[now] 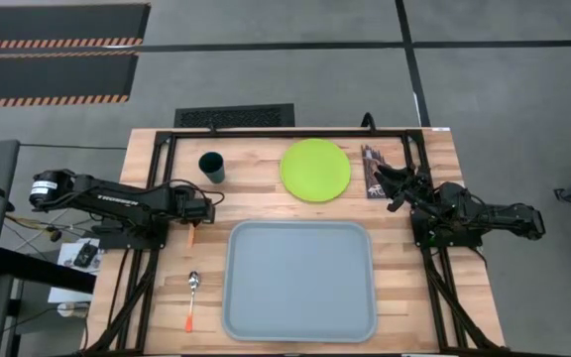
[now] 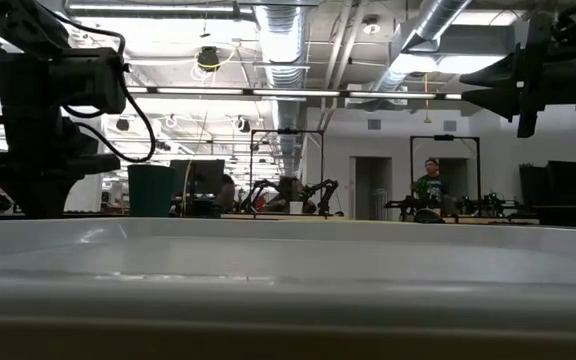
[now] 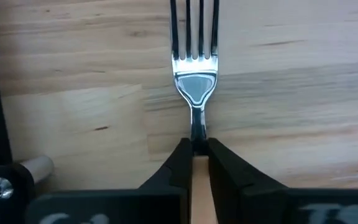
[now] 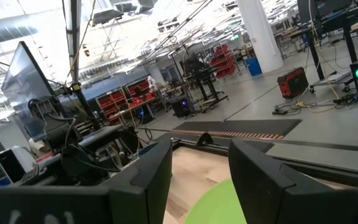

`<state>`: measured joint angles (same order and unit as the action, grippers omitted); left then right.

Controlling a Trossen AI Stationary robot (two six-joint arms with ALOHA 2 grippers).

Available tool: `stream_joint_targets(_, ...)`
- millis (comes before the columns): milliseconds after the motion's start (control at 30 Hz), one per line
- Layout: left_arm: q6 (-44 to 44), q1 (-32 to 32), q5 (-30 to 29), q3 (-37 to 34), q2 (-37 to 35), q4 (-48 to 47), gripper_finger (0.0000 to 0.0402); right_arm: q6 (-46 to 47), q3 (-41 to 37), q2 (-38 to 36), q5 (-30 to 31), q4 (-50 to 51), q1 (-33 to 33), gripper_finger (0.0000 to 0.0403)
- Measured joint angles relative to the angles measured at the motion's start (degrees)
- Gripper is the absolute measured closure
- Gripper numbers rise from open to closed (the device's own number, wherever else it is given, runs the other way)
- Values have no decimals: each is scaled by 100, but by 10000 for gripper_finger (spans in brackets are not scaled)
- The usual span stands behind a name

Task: Pick and place plate/cup/fork/spoon on tray
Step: Put the yellow fork on the gray tray

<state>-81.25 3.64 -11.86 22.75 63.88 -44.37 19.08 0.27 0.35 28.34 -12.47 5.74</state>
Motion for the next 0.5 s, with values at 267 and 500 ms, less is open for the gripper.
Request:
stream_joint_targets(267, 156, -20, 91, 497, 23, -285, 390, 0, 0, -1, 0, -3, 0, 222)
stream_joint_targets(500, -2, -254, -107, 1056, 17, -313, 390, 3, 0, 1, 2, -41, 0, 224)
